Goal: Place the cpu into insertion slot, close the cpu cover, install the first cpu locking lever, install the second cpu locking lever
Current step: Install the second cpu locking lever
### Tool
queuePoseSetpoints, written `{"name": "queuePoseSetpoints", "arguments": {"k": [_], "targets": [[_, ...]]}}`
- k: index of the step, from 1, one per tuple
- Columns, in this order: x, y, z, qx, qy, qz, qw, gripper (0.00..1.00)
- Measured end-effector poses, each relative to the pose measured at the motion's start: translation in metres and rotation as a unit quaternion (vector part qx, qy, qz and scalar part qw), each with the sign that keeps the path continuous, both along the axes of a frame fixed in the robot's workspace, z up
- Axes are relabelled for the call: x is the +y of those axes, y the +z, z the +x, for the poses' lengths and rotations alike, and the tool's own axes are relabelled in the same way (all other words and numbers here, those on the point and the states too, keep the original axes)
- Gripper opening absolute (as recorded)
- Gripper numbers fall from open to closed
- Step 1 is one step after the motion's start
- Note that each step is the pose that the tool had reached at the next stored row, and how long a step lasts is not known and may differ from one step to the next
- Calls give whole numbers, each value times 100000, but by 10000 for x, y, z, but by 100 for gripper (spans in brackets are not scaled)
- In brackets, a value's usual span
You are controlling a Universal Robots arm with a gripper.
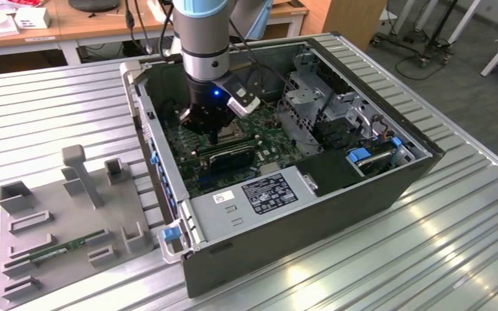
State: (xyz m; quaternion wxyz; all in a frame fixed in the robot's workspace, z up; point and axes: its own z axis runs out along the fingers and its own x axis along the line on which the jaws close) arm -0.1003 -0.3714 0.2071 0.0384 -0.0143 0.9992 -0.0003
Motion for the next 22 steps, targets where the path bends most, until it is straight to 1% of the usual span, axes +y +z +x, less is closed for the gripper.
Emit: {"name": "queuePoseSetpoints", "arguments": {"k": [13, 19, 22], "targets": [[0, -7, -13, -4, 6, 1, 100000, 11], [1, -20, -42, -33, -1, 9, 100000, 11], [0, -24, -44, -31, 2, -2, 100000, 11]]}}
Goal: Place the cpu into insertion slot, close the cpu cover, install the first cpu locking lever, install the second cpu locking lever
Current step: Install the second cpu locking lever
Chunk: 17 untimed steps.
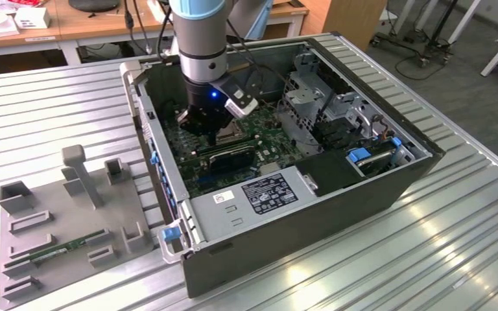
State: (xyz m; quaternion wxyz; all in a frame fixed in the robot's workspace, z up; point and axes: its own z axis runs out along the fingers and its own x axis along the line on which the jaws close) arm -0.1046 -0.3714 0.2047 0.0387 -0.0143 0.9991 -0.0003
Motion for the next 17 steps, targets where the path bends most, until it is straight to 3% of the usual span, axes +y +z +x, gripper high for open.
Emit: {"name": "queuePoseSetpoints", "arguments": {"k": [17], "targets": [[6, -45, -45, -149, 5, 463, 99999, 11]]}}
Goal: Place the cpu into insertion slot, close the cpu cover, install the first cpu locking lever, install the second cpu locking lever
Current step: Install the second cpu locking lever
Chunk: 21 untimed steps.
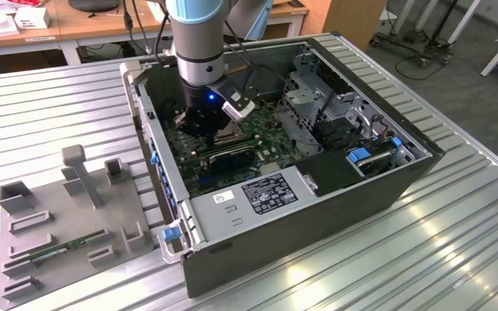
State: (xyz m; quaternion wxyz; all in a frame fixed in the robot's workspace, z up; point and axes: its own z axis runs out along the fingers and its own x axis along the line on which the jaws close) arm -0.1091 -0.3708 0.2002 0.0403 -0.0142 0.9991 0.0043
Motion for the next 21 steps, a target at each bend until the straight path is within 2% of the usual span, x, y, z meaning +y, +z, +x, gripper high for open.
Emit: {"name": "queuePoseSetpoints", "arguments": {"k": [10, 21], "targets": [[21, -8, -1, -13, -5, 359, 99999, 11], [21, -8, -1, -9, -8, 423, 99999, 11]]}}
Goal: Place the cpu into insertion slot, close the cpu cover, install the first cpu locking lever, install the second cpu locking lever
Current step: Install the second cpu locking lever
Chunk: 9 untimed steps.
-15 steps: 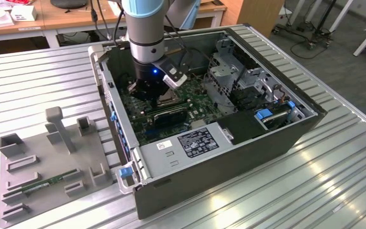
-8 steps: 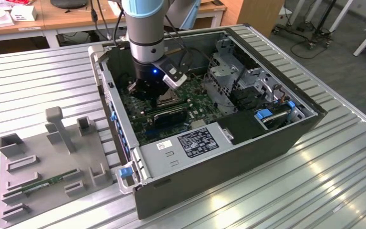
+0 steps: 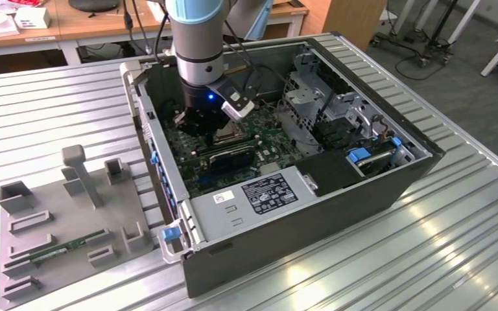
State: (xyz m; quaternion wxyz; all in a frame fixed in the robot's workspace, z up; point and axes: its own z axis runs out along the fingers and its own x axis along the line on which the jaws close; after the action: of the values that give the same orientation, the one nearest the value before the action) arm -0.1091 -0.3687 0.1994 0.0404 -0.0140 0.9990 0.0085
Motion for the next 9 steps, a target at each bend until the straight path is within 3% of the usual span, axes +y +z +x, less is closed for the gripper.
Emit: {"name": "queuePoseSetpoints", "arguments": {"k": [2, 6, 9], "targets": [[-1, 1, 0, 5, 2, 126, 100000, 11], [0, -1, 0, -10, 2, 1569, 99988, 11], [0, 0, -1, 0, -7, 2174, 99976, 11]]}}
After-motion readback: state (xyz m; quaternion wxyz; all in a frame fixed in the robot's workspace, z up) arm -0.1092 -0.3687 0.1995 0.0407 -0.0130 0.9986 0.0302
